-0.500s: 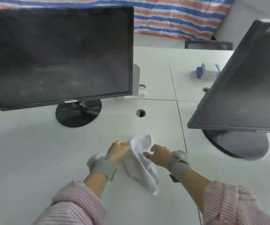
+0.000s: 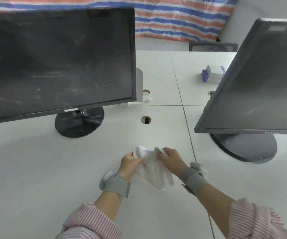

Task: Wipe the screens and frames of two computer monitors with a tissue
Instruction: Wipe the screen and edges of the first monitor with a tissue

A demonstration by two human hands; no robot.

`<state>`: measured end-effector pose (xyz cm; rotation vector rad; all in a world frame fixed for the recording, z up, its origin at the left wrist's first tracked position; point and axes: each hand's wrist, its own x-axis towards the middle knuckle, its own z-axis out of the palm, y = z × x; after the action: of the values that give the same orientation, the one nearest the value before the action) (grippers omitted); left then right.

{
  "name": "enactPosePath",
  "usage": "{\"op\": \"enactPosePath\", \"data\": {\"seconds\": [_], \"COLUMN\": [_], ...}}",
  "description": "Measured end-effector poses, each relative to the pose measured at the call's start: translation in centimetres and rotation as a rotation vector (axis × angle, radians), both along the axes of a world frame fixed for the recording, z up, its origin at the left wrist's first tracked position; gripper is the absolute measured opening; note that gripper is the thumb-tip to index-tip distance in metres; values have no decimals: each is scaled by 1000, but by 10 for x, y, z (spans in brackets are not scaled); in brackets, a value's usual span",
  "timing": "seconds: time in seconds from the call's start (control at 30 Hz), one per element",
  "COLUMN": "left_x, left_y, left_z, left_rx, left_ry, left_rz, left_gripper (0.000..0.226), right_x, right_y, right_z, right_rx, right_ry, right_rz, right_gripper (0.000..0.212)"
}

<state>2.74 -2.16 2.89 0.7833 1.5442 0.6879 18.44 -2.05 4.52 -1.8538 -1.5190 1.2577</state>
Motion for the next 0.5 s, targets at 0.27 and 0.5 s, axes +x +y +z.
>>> {"op": "enactPosePath", "data": {"seconds": [0.27,0.5], "left_x": [19,75], "left_y": [7,2], "left_z": [97,167], "left_rx": [394,521], "left_ry": [148,497], "left_rz": [-343,-853], "left_gripper": [28,30], "right_x": [70,133], "right_y": [-16,-39], "right_z": [86,139], "right_rx": [245,363], "right_ry": [206,1], "right_rz": [-342,-370], "right_gripper": [46,14]}}
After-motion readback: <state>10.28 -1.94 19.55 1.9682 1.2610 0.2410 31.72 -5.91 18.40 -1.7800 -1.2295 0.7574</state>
